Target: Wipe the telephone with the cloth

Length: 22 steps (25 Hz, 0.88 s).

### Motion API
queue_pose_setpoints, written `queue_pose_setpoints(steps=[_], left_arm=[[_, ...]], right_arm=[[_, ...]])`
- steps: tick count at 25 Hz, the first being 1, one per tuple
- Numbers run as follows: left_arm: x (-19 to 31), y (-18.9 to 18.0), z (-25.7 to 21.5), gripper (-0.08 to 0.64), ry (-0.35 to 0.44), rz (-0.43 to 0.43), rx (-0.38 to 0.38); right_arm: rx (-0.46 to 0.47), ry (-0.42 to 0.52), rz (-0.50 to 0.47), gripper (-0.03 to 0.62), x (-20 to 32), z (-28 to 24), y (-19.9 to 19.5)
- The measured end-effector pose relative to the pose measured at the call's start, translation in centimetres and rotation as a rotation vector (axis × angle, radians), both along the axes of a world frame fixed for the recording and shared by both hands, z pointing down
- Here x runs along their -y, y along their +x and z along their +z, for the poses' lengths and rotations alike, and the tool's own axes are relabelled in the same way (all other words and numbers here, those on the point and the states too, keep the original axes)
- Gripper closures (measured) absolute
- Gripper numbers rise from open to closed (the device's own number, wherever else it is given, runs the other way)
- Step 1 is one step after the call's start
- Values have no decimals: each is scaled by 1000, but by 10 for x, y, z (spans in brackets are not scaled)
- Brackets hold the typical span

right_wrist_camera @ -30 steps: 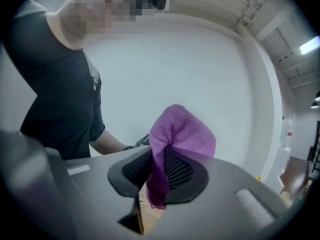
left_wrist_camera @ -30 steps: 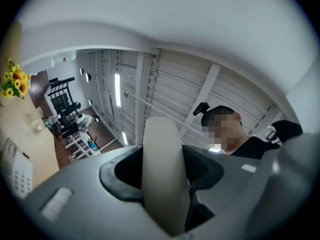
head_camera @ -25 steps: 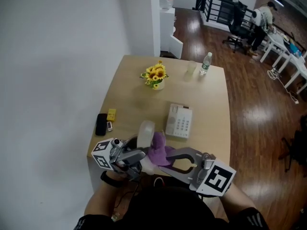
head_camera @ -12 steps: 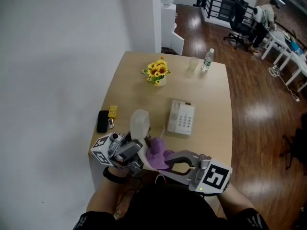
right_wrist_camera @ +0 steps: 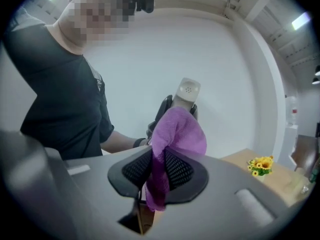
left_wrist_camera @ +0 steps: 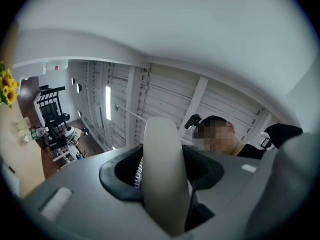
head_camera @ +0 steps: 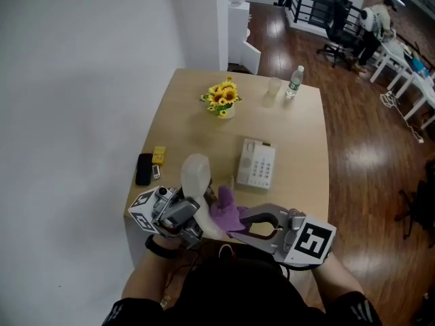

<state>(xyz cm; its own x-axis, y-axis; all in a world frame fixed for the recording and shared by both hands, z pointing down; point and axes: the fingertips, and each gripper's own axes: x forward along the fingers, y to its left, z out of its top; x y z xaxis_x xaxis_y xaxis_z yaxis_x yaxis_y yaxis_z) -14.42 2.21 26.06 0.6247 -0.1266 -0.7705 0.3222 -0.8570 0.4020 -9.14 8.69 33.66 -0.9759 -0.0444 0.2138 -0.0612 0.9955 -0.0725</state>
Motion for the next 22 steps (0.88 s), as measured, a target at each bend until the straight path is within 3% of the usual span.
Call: queue_pose_setpoints(steps=[8, 12, 16, 22], left_arm=[[4, 1, 4, 337, -3, -24, 37], [15, 6, 20, 337, -42, -38, 82], [30, 10, 50, 337, -123, -105, 208], [52, 11, 98, 337, -225, -237, 424]], right_arm=[[-59, -39, -81, 522, -18, 29, -7], [-123, -57, -82, 522, -12, 56, 4], [-121, -86, 25, 522, 24, 80, 29], [-205, -115, 244, 522, 130, 137, 70]])
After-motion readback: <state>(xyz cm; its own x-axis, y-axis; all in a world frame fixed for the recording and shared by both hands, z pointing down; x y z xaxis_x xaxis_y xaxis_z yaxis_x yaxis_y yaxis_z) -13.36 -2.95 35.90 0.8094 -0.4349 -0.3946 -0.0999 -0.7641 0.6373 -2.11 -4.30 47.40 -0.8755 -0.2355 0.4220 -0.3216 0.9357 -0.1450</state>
